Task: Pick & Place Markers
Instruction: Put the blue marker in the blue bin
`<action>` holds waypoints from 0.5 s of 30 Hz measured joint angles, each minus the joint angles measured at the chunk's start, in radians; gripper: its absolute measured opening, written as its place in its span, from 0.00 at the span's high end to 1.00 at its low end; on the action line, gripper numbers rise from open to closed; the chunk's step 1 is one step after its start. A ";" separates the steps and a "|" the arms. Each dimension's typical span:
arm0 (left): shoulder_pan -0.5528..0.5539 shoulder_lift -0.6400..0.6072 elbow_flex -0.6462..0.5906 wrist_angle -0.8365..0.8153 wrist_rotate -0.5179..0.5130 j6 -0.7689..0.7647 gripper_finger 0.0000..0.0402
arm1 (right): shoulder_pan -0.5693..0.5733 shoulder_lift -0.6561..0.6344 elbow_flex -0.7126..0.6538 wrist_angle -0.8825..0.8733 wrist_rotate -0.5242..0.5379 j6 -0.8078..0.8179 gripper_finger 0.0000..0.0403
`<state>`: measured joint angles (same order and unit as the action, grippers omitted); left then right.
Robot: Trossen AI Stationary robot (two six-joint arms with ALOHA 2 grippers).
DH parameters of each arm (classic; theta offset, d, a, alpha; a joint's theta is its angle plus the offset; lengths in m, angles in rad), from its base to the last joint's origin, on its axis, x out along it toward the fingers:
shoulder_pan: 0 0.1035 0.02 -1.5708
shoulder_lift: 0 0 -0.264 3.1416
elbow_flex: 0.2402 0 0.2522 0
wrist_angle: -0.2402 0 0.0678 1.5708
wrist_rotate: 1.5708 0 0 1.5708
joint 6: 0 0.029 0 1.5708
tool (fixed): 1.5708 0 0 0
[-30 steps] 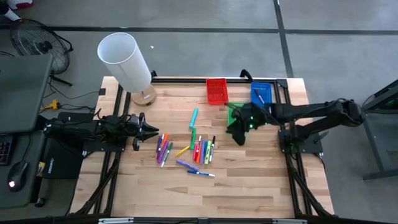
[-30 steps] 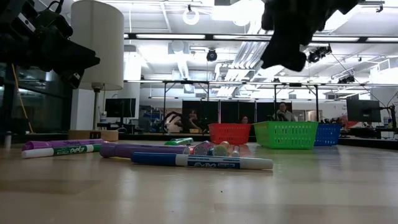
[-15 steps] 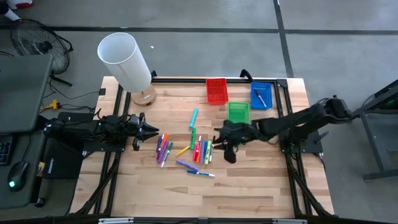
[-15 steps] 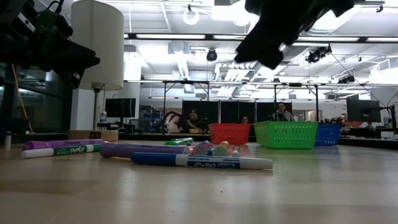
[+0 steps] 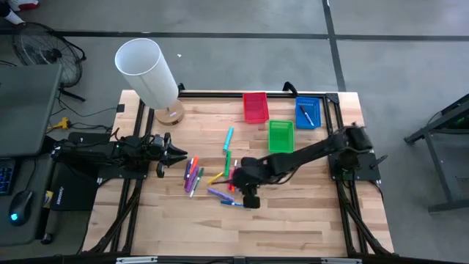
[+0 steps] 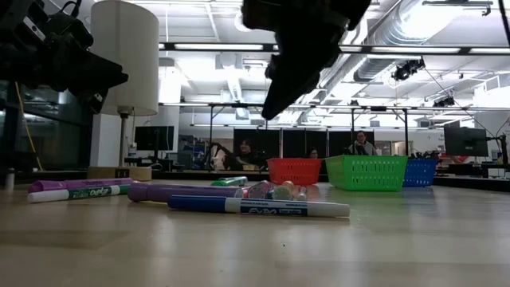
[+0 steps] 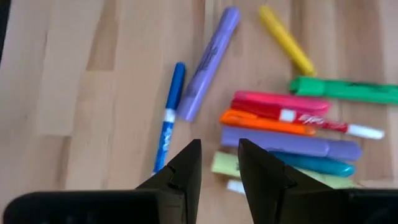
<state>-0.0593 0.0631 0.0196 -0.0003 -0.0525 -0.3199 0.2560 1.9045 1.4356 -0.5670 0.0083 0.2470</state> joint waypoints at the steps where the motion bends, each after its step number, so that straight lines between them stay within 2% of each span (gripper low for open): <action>1: 0.000 0.000 0.000 0.000 0.000 0.000 0.79 | 0.008 0.022 0.041 -0.040 -0.002 0.015 0.77; 7: 0.000 0.000 0.000 0.000 0.000 0.000 0.79 | 0.063 0.097 0.179 -0.138 -0.005 0.088 0.77; 15: 0.000 0.000 0.000 0.000 0.000 0.000 0.79 | 0.108 0.110 0.187 -0.198 0.029 0.180 0.77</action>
<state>-0.0593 0.0631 0.0194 -0.0004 -0.0525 -0.3199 0.3640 2.0140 1.6226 -0.7646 0.0377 0.4271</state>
